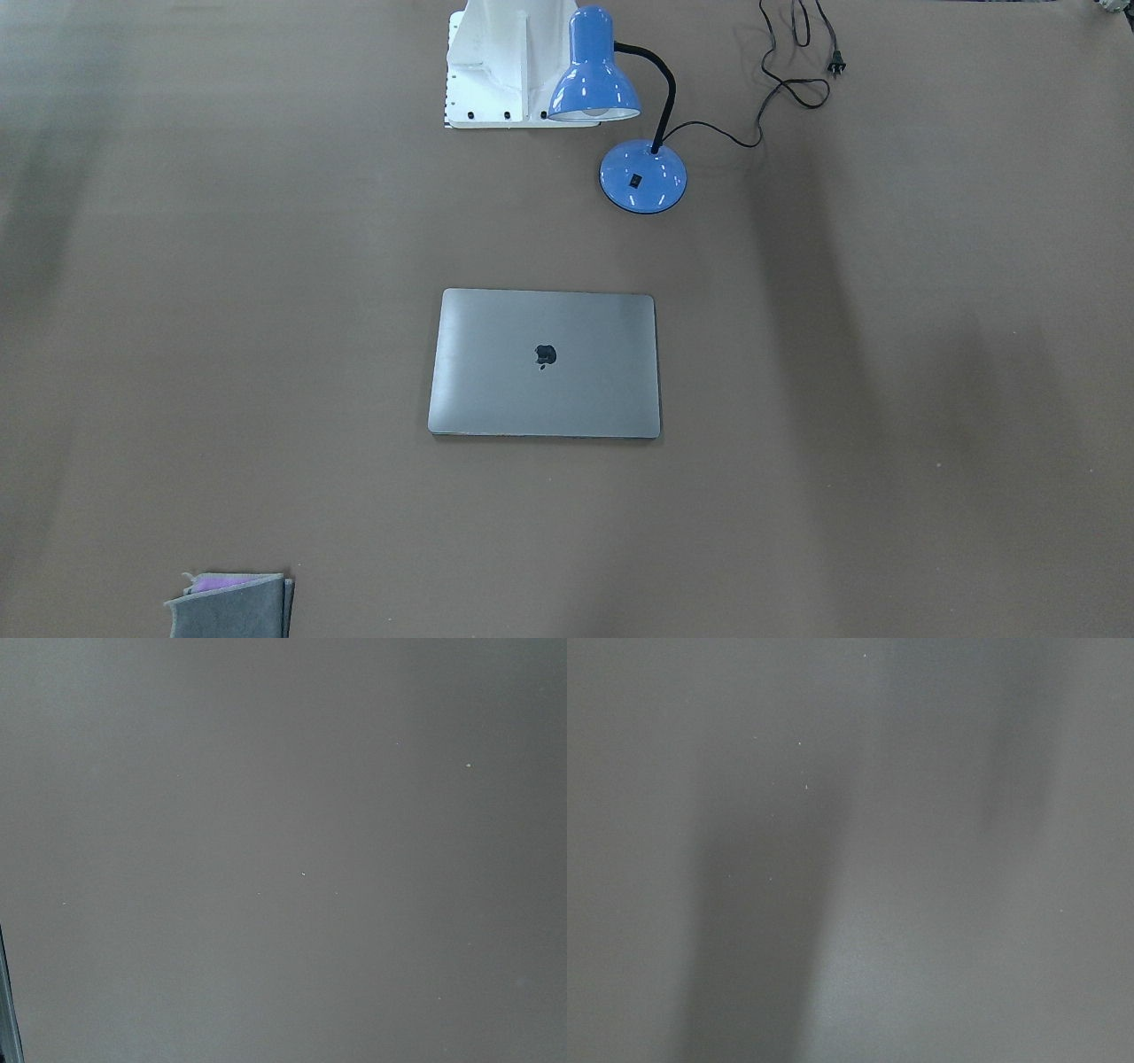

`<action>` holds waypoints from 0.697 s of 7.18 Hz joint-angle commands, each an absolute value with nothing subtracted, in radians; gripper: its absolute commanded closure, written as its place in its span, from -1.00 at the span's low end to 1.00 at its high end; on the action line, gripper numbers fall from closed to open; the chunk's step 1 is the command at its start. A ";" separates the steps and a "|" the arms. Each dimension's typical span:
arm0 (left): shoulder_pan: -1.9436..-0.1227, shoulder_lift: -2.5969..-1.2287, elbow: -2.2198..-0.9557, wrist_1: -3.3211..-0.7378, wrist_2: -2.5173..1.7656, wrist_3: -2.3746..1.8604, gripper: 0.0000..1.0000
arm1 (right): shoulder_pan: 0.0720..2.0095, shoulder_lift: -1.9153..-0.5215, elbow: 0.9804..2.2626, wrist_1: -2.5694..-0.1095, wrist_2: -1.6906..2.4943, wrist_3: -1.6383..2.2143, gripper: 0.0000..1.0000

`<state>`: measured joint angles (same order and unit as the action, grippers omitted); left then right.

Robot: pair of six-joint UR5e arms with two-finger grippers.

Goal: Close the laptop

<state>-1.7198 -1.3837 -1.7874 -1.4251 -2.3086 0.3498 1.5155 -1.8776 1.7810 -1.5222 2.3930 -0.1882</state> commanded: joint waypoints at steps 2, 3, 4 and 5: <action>-1.720 -1.384 -1.789 -1.433 -2.309 0.350 -0.99 | 1.516 -1.878 1.782 -1.522 2.393 -0.190 -1.00; -1.720 -1.384 -1.787 -1.457 -2.309 0.350 -0.99 | 1.516 -1.878 1.782 -1.522 2.393 -0.198 -1.00; -1.720 -1.384 -1.781 -1.457 -2.309 0.348 -0.99 | 1.514 -1.878 1.781 -1.522 2.393 -0.198 -1.00; -1.721 -1.384 -1.781 -1.454 -2.309 0.348 -0.99 | 1.516 -1.878 1.781 -1.522 2.393 -0.198 -1.00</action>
